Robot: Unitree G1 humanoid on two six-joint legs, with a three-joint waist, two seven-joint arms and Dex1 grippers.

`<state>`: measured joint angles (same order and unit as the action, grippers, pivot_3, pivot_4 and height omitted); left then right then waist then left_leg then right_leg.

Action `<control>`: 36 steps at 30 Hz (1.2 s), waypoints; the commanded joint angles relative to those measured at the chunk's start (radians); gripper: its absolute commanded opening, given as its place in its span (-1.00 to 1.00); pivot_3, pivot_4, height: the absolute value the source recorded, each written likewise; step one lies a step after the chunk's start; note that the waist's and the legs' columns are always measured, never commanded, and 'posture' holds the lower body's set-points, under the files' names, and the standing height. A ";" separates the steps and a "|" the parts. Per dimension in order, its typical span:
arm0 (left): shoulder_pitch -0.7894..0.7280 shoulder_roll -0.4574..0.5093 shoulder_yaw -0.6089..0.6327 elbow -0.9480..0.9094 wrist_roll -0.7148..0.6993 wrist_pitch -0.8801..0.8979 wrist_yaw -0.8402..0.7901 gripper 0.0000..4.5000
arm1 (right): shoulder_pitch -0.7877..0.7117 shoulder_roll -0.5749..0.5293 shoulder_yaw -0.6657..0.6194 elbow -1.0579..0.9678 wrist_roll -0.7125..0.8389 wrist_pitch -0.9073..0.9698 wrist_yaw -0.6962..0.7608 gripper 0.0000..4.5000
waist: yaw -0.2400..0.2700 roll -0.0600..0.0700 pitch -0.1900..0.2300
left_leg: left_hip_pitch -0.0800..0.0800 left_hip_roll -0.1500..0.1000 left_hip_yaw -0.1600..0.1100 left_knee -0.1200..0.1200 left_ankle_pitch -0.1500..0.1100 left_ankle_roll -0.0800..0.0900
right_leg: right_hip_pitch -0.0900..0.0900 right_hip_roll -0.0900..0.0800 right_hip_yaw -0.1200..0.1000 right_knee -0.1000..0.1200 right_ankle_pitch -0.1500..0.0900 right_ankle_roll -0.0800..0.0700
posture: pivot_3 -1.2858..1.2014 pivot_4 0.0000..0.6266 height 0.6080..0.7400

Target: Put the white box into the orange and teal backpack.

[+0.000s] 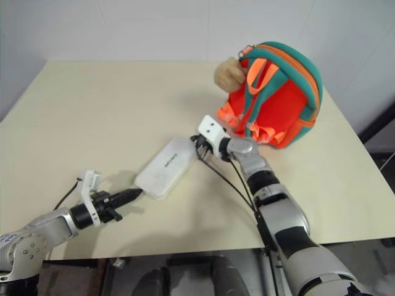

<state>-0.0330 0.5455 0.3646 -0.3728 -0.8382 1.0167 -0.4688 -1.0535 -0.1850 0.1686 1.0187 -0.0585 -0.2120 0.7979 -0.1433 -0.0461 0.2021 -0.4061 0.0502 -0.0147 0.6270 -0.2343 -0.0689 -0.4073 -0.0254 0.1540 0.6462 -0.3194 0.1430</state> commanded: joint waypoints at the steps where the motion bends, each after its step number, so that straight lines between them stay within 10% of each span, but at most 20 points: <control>1: -0.028 0.008 0.006 0.007 0.013 -0.041 0.002 -1.00 | 0.026 -0.002 0.009 -0.052 0.002 0.022 0.052 -0.99 | 0.001 0.000 0.000 | 0.000 0.000 0.000 0.000 0.000 0.000 | 0.000 0.000 0.000 0.000 0.000 0.000 | 0.03 -0.52 1.00; 19: -0.158 0.026 -0.008 0.173 0.109 -0.146 -0.003 -1.00 | 0.166 -0.053 0.023 -0.381 0.042 0.198 0.182 -0.99 | 0.006 0.000 0.000 | 0.001 0.000 -0.002 0.000 0.000 0.000 | 0.002 0.000 -0.001 -0.001 0.000 0.001 | 0.03 -0.52 1.00; 36: -0.043 0.080 -0.009 0.092 0.032 0.001 -0.078 -1.00 | 0.015 -0.041 -0.077 -0.129 0.002 0.113 -0.207 -0.99 | 0.002 0.000 0.000 | 0.000 0.000 0.000 -0.008 0.000 -0.001 | -0.002 0.000 0.000 -0.003 -0.001 -0.002 | 0.03 -0.52 1.00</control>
<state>-0.0837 0.6097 0.3457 -0.2386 -0.7831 1.0025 -0.5302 -1.0135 -0.2287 0.0972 0.8620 -0.0447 -0.0669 0.6200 -0.1417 -0.0462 0.2021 -0.4061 0.0501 -0.0150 0.6197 -0.2339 -0.0699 -0.4094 -0.0259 0.1536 0.6430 -0.3204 0.1412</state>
